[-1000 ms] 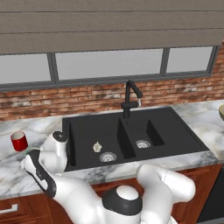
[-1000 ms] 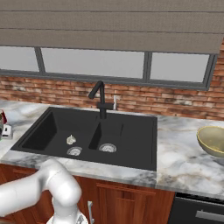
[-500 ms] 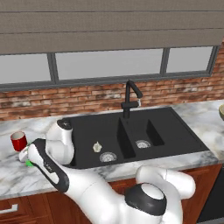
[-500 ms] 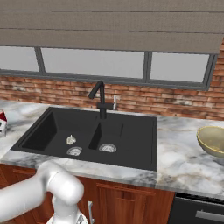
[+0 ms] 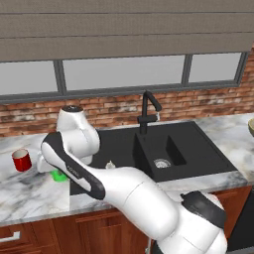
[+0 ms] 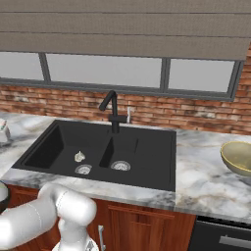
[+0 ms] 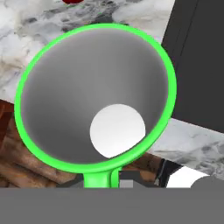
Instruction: Clear the mugs and bowl far away from the sink.
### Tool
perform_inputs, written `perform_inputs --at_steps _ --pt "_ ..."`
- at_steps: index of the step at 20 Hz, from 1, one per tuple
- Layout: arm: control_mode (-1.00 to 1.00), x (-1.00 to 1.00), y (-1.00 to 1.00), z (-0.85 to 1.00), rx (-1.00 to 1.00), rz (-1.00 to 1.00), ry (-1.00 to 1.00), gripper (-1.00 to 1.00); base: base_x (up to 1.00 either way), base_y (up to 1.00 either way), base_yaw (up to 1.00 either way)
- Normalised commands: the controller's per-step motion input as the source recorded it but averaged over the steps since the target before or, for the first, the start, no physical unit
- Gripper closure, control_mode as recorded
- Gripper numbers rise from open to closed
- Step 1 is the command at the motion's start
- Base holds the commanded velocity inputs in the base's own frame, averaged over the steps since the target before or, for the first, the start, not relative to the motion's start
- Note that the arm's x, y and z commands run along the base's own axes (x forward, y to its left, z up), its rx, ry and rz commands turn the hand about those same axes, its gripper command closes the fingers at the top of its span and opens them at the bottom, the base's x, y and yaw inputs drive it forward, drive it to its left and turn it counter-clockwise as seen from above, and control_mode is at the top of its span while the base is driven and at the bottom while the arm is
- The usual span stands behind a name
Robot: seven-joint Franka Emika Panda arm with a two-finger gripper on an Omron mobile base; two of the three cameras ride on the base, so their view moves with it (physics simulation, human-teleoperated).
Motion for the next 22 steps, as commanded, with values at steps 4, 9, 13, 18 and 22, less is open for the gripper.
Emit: perform_inputs --at_steps 4,9,13,18,22 --pt "-1.00 -0.51 -1.00 0.17 -0.34 0.00 -0.01 1.00 0.00 0.00 0.00" --pt "-1.00 -0.82 -1.00 0.46 -0.05 0.00 -0.01 1.00 0.00 0.00 0.00" --pt "-1.00 -0.71 -1.00 0.51 0.01 0.02 -0.06 1.00 0.00 0.00 0.00" --pt "-1.00 -0.20 -0.98 0.24 0.02 0.11 -0.17 1.00 0.00 0.00 0.00" --pt "-1.00 0.00 -0.75 0.52 0.00 0.16 -0.31 1.00 0.00 0.00 0.00"
